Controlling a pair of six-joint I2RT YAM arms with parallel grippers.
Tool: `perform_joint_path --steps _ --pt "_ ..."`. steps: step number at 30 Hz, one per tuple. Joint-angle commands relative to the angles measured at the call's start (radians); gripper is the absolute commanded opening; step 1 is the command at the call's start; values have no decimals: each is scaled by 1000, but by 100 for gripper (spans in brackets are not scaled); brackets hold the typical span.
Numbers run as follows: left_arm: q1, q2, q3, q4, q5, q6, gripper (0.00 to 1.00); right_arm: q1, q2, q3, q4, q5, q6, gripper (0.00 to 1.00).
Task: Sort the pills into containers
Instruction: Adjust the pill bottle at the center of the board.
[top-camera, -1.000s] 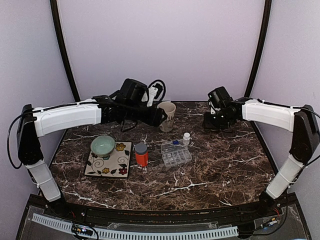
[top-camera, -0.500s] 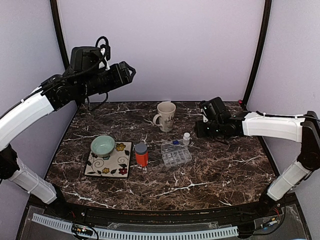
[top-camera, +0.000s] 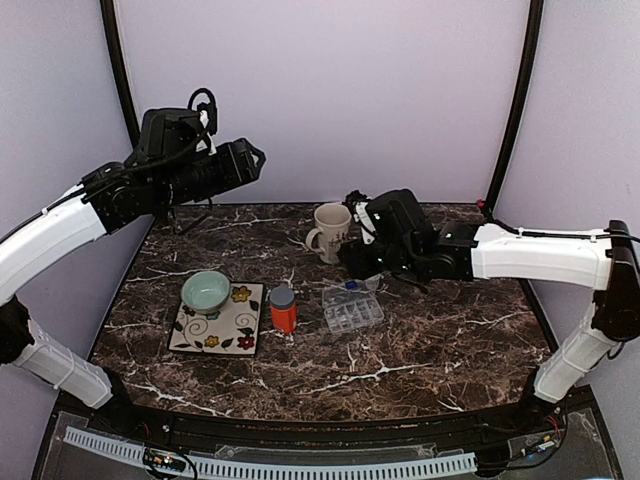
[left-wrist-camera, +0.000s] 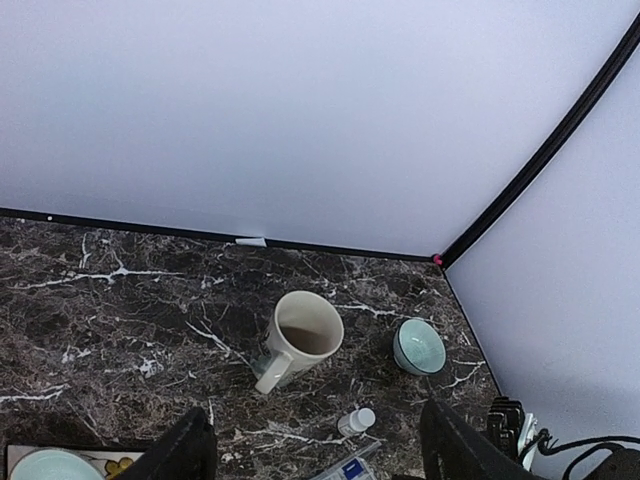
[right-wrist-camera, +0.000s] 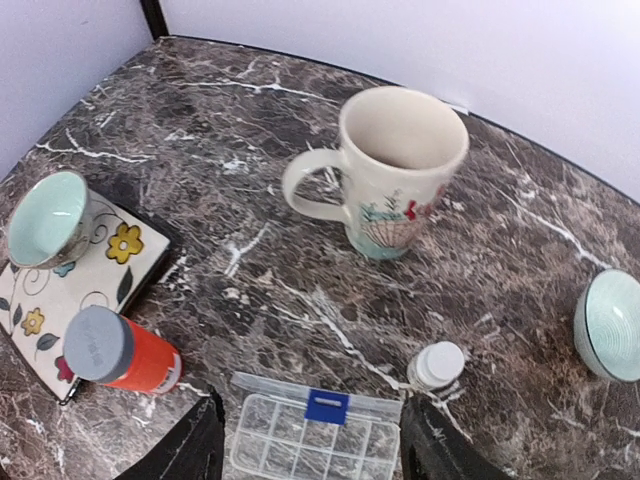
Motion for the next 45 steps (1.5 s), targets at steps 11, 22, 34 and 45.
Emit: perform_joint_path --steps 11,22,34,45 --pt "14 -139 -54 14 -55 50 71 119 285 289 24 -99 -99 67" --pt "43 -209 -111 43 -62 69 70 152 456 474 -60 -140 -115 71" --pt "46 -308 -245 60 -119 67 70 153 557 574 -131 -135 -108 74" --pt "49 -363 -381 80 -133 46 70 151 590 611 -179 -113 -102 77"
